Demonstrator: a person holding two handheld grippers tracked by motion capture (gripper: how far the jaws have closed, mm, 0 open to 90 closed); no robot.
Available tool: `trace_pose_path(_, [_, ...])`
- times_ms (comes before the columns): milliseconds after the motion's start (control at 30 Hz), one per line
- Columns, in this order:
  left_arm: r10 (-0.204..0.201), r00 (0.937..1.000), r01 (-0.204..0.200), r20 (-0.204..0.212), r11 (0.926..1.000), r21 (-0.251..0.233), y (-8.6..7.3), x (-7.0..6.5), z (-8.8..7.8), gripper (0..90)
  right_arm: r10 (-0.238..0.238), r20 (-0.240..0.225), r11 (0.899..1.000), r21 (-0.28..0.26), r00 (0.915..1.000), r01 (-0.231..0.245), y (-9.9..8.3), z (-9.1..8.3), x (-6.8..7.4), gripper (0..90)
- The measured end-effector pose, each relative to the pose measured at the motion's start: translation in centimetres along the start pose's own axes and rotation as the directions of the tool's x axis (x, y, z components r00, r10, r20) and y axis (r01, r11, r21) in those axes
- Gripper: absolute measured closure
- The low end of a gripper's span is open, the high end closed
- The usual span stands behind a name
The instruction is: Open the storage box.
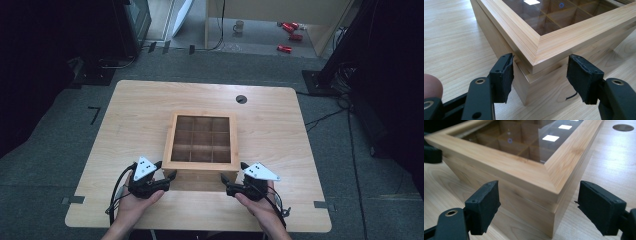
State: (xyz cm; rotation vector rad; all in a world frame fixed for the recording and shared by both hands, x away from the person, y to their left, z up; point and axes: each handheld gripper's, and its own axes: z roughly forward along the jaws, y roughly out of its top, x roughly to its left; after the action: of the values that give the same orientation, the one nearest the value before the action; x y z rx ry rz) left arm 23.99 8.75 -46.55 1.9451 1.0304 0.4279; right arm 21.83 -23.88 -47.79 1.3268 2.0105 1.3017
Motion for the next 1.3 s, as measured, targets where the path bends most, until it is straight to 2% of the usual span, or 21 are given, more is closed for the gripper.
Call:
trace_pose_path(133, [-0.003,1.0,0.003,0.004,1.0,-0.008,0.2,0.0,-0.1,39.2,-0.001,0.017,1.0,0.01,0.9999,0.001,-0.1,0.5,0.1,17.9])
trace_pose_path(367, [-0.007,0.9999,0.007,0.008,0.9999,-0.013,0.3,0.1,-0.2,39.0,0.014,0.054,1.0,-0.021,0.9984,-0.013,0.1,0.4,-0.2,20.8])
trace_pose_path(567, [-0.021,0.9997,0.021,0.013,0.9995,-0.025,0.3,0.2,-0.4,38.4,-0.01,0.06,0.999,-0.041,0.9982,0.013,0.3,0.3,-0.3,20.7])
trace_pose_path(633, [-0.038,0.9991,0.038,0.017,0.9989,-0.029,0.2,0.5,-0.6,35.0,-0.023,0.063,0.999,-0.034,0.9977,0.026,0.4,0.3,-0.2,20.4])
trace_pose_path(733, [-0.044,0.999,0.044,0.004,0.9988,-0.023,-0.2,1.0,-1.0,30.1,-0.044,0.074,0.998,-0.033,0.9963,0.046,0.6,0.3,-0.1,20.0])
trace_pose_path(1033, [-0.073,0.9961,0.075,-0.048,0.9967,0.031,-2.7,3.1,-1.8,23.1,-0.053,0.07,0.997,-0.057,0.9961,0.057,1.6,-0.1,-0.2,18.8])
trace_pose_path(1167, [-0.064,0.9952,0.069,-0.074,0.9957,0.061,-3.4,3.6,-1.3,21.7,-0.059,0.068,0.995,-0.071,0.996,0.064,2.2,-0.4,-0.2,18.3])
trace_pose_path(1300, [-0.056,0.9931,0.068,-0.103,0.9912,0.114,-4.2,4.1,-0.7,20.6,-0.066,0.066,0.994,-0.08,0.9956,0.072,2.8,-0.6,-0.3,17.7])
